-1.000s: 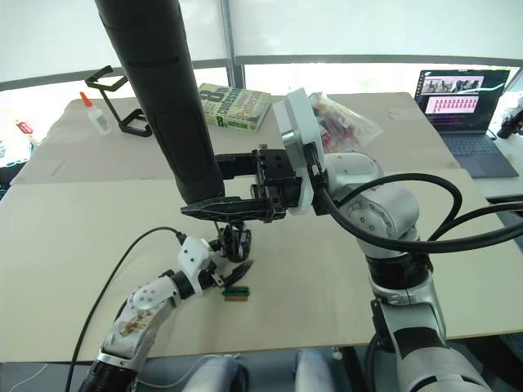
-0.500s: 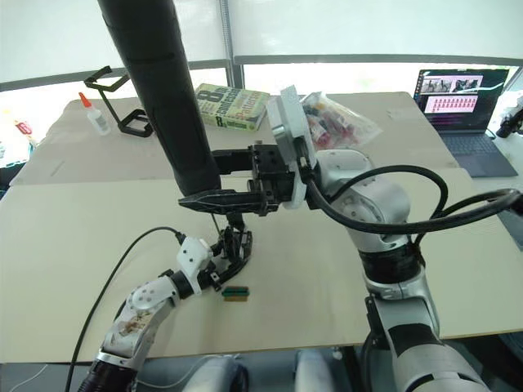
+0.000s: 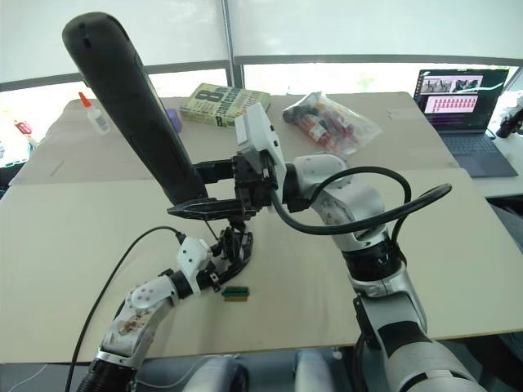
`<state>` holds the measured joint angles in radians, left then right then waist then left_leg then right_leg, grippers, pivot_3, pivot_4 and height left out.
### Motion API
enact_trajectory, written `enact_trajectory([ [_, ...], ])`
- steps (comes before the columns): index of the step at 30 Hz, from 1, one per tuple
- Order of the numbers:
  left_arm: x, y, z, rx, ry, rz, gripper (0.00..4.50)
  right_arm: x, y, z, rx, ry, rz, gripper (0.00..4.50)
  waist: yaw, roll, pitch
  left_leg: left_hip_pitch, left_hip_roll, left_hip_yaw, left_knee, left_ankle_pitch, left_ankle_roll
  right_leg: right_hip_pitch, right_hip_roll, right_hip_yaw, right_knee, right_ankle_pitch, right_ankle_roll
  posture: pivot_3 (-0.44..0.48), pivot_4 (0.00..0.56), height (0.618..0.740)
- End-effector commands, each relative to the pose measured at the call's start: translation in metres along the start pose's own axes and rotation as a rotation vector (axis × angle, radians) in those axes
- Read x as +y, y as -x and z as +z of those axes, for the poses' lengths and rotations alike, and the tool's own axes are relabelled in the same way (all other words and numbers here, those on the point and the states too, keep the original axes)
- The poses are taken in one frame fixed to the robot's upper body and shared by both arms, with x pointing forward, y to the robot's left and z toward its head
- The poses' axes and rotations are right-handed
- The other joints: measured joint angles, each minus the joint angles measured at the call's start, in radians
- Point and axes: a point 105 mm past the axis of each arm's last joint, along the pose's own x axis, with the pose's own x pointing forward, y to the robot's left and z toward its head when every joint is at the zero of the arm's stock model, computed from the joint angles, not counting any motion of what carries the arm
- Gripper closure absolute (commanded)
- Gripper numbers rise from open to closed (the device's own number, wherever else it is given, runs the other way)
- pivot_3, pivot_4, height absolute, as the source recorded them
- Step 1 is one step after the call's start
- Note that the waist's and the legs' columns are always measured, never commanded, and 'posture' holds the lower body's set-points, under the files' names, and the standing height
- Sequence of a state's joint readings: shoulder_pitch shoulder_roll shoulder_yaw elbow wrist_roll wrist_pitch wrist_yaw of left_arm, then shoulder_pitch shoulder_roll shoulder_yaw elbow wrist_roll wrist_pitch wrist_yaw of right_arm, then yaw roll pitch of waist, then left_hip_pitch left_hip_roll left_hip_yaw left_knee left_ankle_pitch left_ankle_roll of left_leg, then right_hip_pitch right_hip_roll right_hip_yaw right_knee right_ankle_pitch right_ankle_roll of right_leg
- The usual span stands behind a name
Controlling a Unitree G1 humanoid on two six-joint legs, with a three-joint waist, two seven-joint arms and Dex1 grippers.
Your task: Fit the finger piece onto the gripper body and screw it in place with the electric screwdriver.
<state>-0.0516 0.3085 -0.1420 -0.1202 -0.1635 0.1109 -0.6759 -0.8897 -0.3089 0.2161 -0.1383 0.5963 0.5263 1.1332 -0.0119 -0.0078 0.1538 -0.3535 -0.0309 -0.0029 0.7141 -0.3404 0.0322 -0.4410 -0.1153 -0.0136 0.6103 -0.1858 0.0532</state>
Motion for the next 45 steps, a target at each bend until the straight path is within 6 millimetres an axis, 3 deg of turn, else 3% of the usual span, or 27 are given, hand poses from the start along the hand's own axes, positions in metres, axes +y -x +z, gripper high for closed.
enact_trajectory([
  [1, -0.006, 0.0, -0.003, -0.005, 0.027, -0.027, 2.2, 0.001, -0.002, 0.012, -0.015, 0.055, 0.008, 2.55, 0.0, 0.0, 0.0, 0.0, 0.0, 0.0, 0.0, 0.0, 0.0, 0.0, 0.0, 0.0, 0.0, 0.0, 0.0, 0.0, 0.15, 0.74],
  [23, -0.008, 0.0, -0.004, 0.003, 0.04, -0.042, 2.2, 0.012, -0.004, -0.007, 0.04, 0.001, 0.024, 2.55, 0.0, 0.0, 0.0, 0.0, 0.0, 0.0, 0.0, 0.0, 0.0, 0.0, 0.0, 0.0, 0.0, 0.0, 0.0, 0.0, 0.15, 0.74],
  [45, -0.014, 0.0, -0.01, 0.018, 0.049, -0.067, 2.2, 0.008, -0.007, -0.002, 0.019, 0.038, -0.003, 2.55, -0.001, 0.0, 0.0, 0.0, 0.0, 0.0, 0.0, 0.0, 0.0, 0.0, 0.0, 0.0, 0.0, 0.0, 0.0, 0.0, 0.15, 0.74],
])
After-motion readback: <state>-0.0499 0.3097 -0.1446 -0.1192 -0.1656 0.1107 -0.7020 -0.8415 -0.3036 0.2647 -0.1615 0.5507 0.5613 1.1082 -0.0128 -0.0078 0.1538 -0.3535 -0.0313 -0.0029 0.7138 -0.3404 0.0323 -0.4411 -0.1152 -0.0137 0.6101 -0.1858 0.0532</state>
